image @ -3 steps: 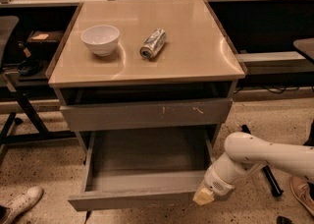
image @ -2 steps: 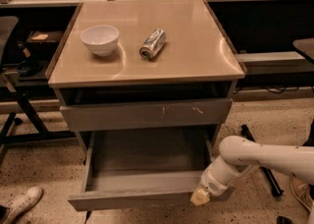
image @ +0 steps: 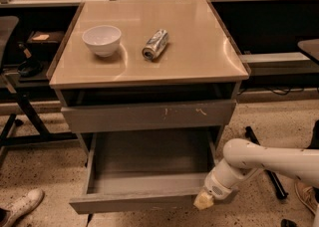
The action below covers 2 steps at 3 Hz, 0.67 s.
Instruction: Close middle drawer
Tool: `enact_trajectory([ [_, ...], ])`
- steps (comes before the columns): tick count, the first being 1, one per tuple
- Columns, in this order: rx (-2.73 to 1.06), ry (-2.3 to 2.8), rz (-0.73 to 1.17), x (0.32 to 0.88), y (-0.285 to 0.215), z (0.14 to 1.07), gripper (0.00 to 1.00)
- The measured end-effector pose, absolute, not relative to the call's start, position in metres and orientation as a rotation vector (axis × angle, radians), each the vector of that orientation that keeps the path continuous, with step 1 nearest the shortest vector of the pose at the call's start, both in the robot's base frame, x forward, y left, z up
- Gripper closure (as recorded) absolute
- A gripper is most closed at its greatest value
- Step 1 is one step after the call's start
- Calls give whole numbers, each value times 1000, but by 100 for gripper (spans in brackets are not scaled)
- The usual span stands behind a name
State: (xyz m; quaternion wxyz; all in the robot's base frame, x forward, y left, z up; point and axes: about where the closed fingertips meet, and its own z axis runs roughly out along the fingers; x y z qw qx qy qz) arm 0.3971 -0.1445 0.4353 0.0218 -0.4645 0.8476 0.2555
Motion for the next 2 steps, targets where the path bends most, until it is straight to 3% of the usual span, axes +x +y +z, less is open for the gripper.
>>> enact_trajectory([
  [2, -1439, 2627, 792, 397, -144, 435, 13],
])
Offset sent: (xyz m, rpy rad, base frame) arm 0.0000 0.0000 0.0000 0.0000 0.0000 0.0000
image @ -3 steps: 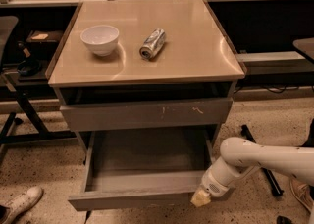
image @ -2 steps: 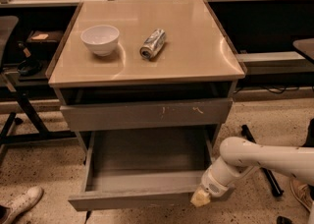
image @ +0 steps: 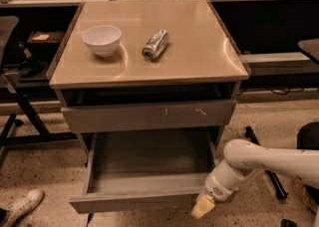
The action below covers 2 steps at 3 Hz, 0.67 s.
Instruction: Close middle drawer
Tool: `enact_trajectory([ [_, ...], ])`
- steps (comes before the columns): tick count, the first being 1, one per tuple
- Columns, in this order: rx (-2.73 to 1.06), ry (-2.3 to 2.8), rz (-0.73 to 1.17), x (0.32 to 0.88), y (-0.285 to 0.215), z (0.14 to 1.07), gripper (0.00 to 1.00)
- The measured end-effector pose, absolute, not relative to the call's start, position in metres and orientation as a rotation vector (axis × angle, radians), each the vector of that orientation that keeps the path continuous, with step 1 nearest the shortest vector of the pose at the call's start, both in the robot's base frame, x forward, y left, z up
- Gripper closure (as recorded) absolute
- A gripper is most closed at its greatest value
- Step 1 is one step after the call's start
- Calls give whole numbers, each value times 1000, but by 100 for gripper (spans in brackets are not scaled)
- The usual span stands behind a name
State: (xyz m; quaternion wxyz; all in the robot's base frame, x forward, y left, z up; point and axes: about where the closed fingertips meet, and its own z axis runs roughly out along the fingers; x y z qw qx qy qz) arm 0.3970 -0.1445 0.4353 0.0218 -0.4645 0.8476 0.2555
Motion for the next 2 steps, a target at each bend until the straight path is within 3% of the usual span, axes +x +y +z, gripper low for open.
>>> enact_trajectory([
  [1, -1439, 2627, 792, 397, -144, 435, 0],
  [2, -1440, 2627, 792, 397, -144, 435, 0],
])
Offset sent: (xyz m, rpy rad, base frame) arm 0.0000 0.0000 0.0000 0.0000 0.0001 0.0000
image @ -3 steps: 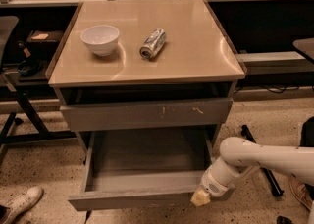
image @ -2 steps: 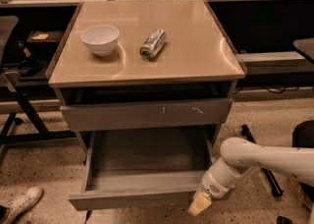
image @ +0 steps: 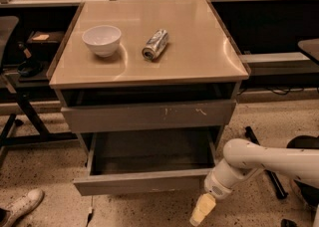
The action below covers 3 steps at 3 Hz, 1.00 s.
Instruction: Close middle drawer
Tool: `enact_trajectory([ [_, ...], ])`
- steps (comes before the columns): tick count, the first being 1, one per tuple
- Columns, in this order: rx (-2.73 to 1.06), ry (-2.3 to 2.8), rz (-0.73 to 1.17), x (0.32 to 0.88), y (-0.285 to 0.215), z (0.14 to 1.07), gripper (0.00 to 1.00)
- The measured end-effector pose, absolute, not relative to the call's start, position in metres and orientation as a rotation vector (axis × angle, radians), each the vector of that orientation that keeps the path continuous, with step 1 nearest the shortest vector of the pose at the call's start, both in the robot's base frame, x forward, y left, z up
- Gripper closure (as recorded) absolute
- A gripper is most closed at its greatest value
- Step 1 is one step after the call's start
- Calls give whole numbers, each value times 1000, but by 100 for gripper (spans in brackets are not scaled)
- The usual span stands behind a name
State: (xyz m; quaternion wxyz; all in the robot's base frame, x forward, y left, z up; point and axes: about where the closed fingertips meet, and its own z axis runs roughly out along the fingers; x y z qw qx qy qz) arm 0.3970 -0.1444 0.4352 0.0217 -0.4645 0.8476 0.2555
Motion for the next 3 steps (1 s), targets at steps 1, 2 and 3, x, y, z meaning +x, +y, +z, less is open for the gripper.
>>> enact_trajectory([
  [1, -1440, 2627, 792, 397, -144, 435, 18],
  [2, -1440, 2627, 792, 397, -144, 435, 42],
  [3, -1421, 2620, 765, 416, -146, 428, 65],
])
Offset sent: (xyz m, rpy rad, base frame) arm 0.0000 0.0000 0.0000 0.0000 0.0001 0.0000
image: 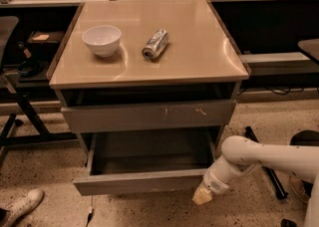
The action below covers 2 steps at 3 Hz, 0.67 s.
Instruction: Close middle drawer
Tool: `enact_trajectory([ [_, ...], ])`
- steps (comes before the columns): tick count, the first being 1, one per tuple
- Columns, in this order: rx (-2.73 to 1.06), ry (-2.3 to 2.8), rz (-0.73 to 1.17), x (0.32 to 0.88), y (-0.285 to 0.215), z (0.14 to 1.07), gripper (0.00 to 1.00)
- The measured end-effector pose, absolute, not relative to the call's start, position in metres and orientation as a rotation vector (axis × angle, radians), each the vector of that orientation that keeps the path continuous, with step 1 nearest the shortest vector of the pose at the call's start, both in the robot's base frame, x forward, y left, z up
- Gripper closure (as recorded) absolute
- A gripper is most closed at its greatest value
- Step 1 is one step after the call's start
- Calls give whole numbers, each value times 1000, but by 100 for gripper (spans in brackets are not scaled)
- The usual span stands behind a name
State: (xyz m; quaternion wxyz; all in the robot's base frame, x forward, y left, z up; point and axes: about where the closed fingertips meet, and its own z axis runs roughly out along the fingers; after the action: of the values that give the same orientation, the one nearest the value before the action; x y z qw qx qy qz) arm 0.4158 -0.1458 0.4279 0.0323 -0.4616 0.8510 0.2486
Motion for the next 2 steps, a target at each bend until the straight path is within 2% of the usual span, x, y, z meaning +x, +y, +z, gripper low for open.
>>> enact_trajectory([
  [1, -1409, 2615, 710, 448, -148, 428, 88],
  [2, -1415, 2607, 647, 481, -149, 429, 100],
])
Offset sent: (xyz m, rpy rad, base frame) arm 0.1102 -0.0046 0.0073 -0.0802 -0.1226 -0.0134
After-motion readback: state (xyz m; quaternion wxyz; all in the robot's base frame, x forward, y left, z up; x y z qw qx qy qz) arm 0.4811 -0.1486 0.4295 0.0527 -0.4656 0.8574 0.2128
